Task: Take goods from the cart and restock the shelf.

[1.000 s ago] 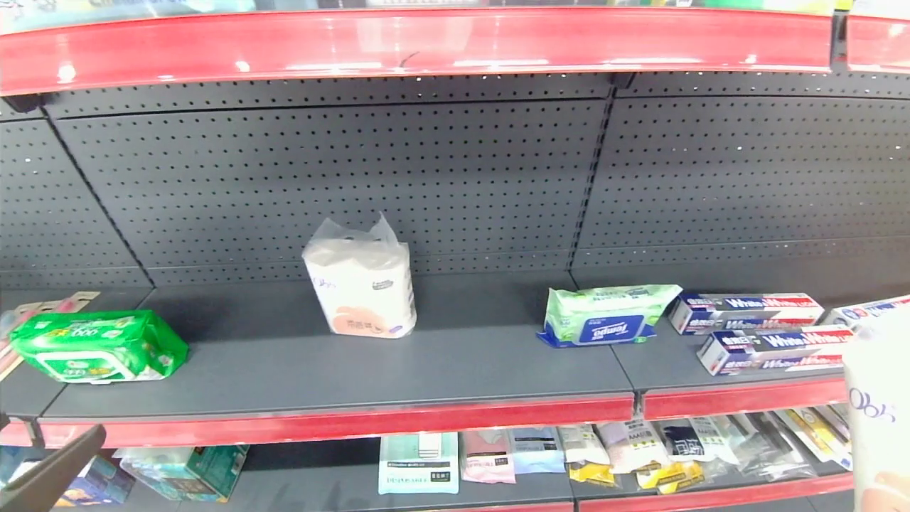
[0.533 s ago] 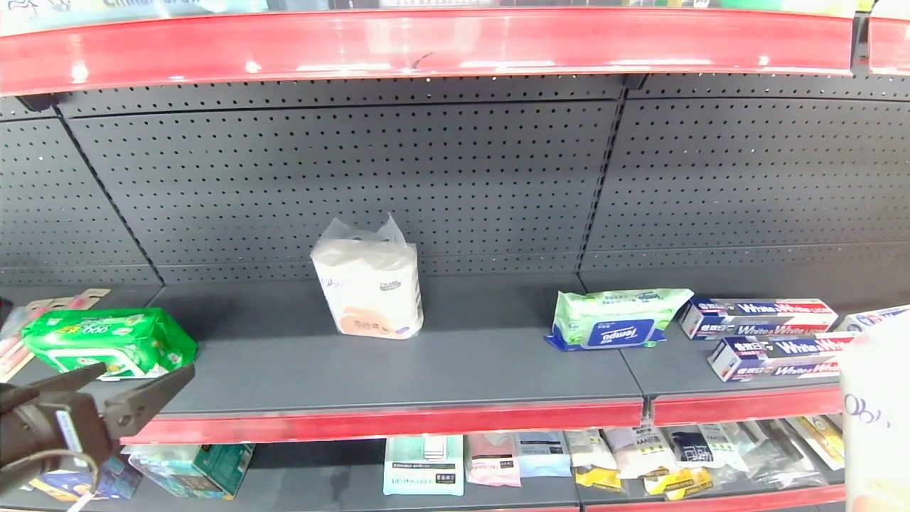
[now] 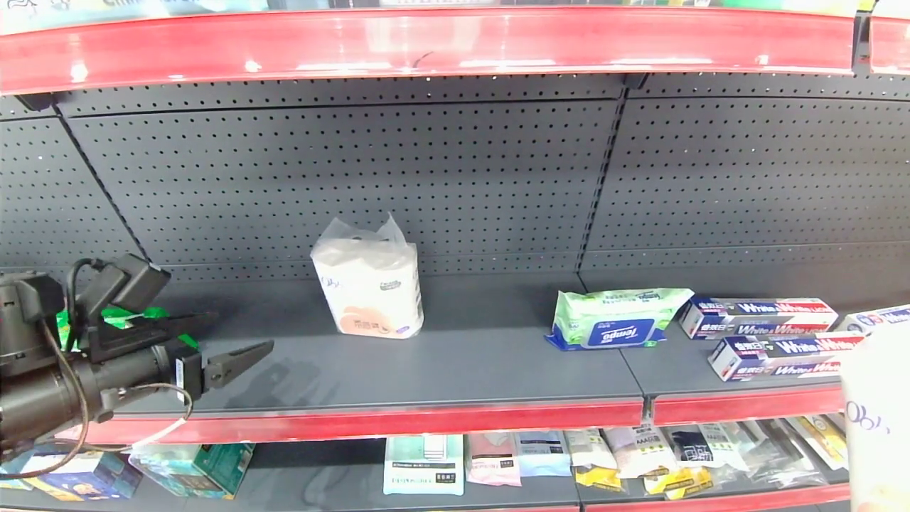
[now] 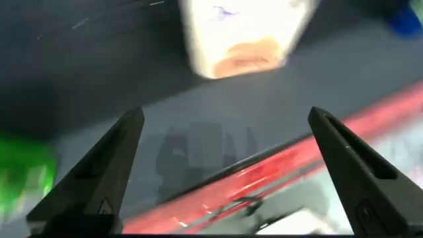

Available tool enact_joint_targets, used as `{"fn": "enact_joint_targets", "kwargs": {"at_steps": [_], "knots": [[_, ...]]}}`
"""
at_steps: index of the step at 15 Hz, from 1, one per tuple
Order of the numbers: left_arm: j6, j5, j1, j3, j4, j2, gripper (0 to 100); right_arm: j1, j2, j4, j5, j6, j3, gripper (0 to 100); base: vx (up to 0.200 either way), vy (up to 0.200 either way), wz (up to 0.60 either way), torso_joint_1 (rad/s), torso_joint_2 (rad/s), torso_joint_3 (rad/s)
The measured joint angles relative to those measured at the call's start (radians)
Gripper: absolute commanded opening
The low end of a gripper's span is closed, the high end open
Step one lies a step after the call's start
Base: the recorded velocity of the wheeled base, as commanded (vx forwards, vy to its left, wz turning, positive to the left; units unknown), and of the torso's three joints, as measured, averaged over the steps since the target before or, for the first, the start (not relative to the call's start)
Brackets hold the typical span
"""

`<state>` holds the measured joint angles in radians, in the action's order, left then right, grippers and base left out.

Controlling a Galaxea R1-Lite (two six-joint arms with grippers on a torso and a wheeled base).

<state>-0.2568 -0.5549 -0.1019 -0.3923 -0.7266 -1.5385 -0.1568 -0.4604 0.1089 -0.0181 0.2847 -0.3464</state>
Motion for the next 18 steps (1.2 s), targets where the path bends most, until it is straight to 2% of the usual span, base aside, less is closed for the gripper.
{"fn": "enact_joint_targets", "kwargs": {"at_steps": [1,2,4,5,10,12,14,18], "knots": [[-0.083,-0.097,-0.043,-0.011,-0.025,-0.054,100,-0.001,-0.001,-0.001,0.001,0.000,0.000,0,0.000,0.000,0.00,0.000,0.00,0.000],[-0.125,-0.168,-0.082,-0.037,-0.035,-0.114,100,-0.001,-0.006,-0.002,0.000,0.000,0.000,0,0.000,0.000,0.00,0.000,0.00,0.000],[-0.158,-0.273,-0.135,-0.140,-0.046,-0.221,100,-0.001,-0.016,-0.003,0.000,0.000,0.000,0,0.000,0.000,0.00,0.000,0.00,0.000],[-0.165,-0.316,-0.154,-0.200,-0.051,-0.274,100,-0.001,-0.021,-0.003,0.000,0.000,0.000,0,0.000,0.000,0.00,0.000,0.00,0.000],[-0.171,-0.418,-0.175,-0.437,-0.050,-0.472,100,-0.002,-0.049,-0.011,0.006,0.000,0.000,0,0.000,0.000,0.00,0.000,0.00,0.000],[-0.170,-0.479,-0.155,-0.531,-0.046,-0.539,100,-0.002,-0.060,-0.013,0.018,0.002,0.000,0,0.000,0.000,0.00,0.000,0.00,0.000],[-0.161,-0.520,-0.121,-0.583,-0.044,-0.578,100,-0.001,-0.071,-0.013,0.018,0.001,-0.005,0,0.000,0.000,0.00,0.000,0.00,0.000],[-0.149,-0.579,-0.084,-0.687,-0.043,-0.650,100,-0.002,-0.085,-0.013,0.019,0.003,-0.011,0,0.000,0.000,0.00,0.000,0.00,0.000]]}}
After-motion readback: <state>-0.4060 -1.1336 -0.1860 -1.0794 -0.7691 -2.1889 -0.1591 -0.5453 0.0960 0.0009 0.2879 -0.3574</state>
